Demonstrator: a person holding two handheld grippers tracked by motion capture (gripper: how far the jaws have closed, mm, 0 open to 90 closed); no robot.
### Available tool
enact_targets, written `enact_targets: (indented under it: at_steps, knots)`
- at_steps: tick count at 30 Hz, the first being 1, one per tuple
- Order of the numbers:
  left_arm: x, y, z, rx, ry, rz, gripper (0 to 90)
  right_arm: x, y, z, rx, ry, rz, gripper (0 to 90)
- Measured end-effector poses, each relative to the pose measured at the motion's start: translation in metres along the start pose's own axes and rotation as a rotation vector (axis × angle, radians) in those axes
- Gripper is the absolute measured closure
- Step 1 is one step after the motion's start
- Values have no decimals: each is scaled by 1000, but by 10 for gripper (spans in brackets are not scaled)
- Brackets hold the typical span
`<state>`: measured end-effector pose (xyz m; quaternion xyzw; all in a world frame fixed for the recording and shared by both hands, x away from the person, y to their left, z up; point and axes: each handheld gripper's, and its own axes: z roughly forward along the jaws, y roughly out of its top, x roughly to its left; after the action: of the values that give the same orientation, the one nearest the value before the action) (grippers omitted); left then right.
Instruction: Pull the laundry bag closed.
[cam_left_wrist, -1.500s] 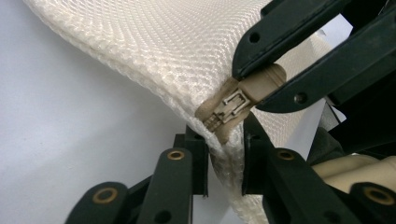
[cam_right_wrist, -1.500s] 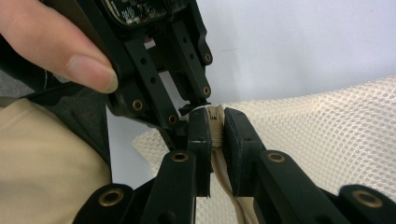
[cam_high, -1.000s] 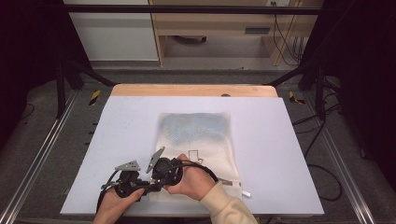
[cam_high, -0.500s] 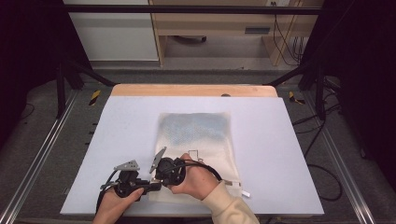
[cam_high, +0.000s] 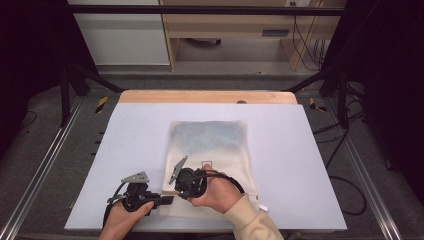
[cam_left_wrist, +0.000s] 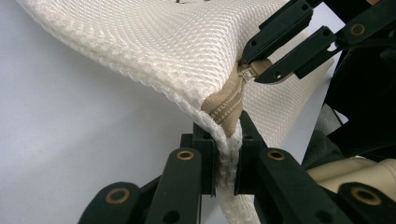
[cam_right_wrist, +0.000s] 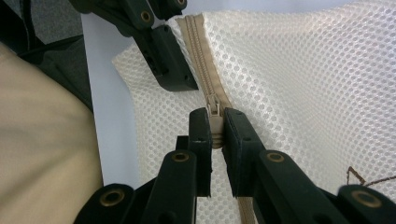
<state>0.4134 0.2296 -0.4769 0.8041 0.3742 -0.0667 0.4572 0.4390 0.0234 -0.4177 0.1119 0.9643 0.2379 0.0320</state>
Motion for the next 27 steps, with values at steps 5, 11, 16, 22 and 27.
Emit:
enact_targets:
  at_steps: [5,11,16,22,27]
  knots:
    - [0,0,0,-1,0,2,822,-1,-3,-1,-1,1,3,822]
    - [-1,0,0,1,0,0,822,-4,-11,-3,3,-2,21,822]
    - [-1,0,0,3,2,2,822,-6,-19,-5,0,-8,38,822]
    - [0,0,-1,3,3,1,822,-9,-30,-9,-5,-16,63,822]
    - [-1,0,0,7,3,1,822,-11,-39,-11,-13,-19,74,822]
